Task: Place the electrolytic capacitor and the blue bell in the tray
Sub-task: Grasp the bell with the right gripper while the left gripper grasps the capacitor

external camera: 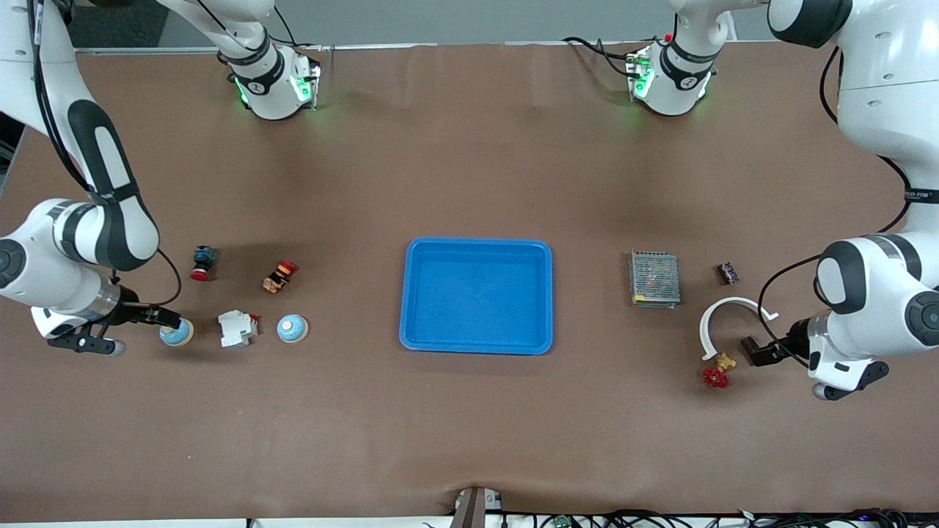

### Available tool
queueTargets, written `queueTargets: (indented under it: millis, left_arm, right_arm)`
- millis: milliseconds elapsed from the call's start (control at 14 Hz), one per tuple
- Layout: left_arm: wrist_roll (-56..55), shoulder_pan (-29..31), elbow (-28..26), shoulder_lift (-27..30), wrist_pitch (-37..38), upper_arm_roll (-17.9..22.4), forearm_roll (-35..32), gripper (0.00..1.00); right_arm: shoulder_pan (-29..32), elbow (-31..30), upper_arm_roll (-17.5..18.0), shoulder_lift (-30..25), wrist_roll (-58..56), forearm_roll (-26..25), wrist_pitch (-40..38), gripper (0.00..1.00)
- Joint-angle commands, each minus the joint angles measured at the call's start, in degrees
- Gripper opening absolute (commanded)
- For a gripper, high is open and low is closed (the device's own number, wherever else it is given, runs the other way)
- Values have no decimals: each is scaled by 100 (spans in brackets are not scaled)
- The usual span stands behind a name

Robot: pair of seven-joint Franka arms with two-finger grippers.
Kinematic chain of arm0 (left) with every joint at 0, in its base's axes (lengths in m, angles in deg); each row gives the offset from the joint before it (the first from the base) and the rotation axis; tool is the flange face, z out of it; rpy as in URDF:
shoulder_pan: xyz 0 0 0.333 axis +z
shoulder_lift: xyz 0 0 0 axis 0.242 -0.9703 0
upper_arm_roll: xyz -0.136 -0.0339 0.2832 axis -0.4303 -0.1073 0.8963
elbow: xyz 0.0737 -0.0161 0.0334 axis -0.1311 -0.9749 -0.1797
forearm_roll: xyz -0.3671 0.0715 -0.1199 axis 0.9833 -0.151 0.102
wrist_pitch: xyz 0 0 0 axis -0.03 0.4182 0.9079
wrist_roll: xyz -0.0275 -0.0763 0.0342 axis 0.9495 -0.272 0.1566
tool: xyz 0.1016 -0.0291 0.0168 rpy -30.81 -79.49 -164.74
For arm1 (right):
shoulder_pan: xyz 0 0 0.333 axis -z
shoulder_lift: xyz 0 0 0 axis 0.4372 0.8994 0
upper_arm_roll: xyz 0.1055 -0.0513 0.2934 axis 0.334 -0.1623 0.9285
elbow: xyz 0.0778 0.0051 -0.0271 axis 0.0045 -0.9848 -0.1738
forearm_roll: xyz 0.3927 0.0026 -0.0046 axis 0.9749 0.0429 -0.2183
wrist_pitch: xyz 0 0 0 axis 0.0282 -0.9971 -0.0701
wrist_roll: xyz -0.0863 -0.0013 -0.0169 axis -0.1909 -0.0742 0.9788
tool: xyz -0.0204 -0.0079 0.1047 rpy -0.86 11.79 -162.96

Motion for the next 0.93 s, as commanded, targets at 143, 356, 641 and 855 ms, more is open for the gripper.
queueTargets:
  millis: [143, 356, 641, 855]
  left_arm:
    - [47, -18, 148, -243, -181, 16, 55, 100]
    - [48, -18, 148, -366, -321, 16, 55, 100]
    - [-5, -18, 148, -516, -418, 25, 38, 100]
    - [-14, -18, 139, -569, -427, 25, 29, 100]
  right_arm:
    - [113, 210, 93, 364, -29, -110, 200, 100]
    - [113, 237, 93, 496, -29, -119, 297, 100]
    - [122, 263, 93, 655, -29, -119, 578, 100]
    - [122, 290, 93, 752, -29, -127, 649, 100]
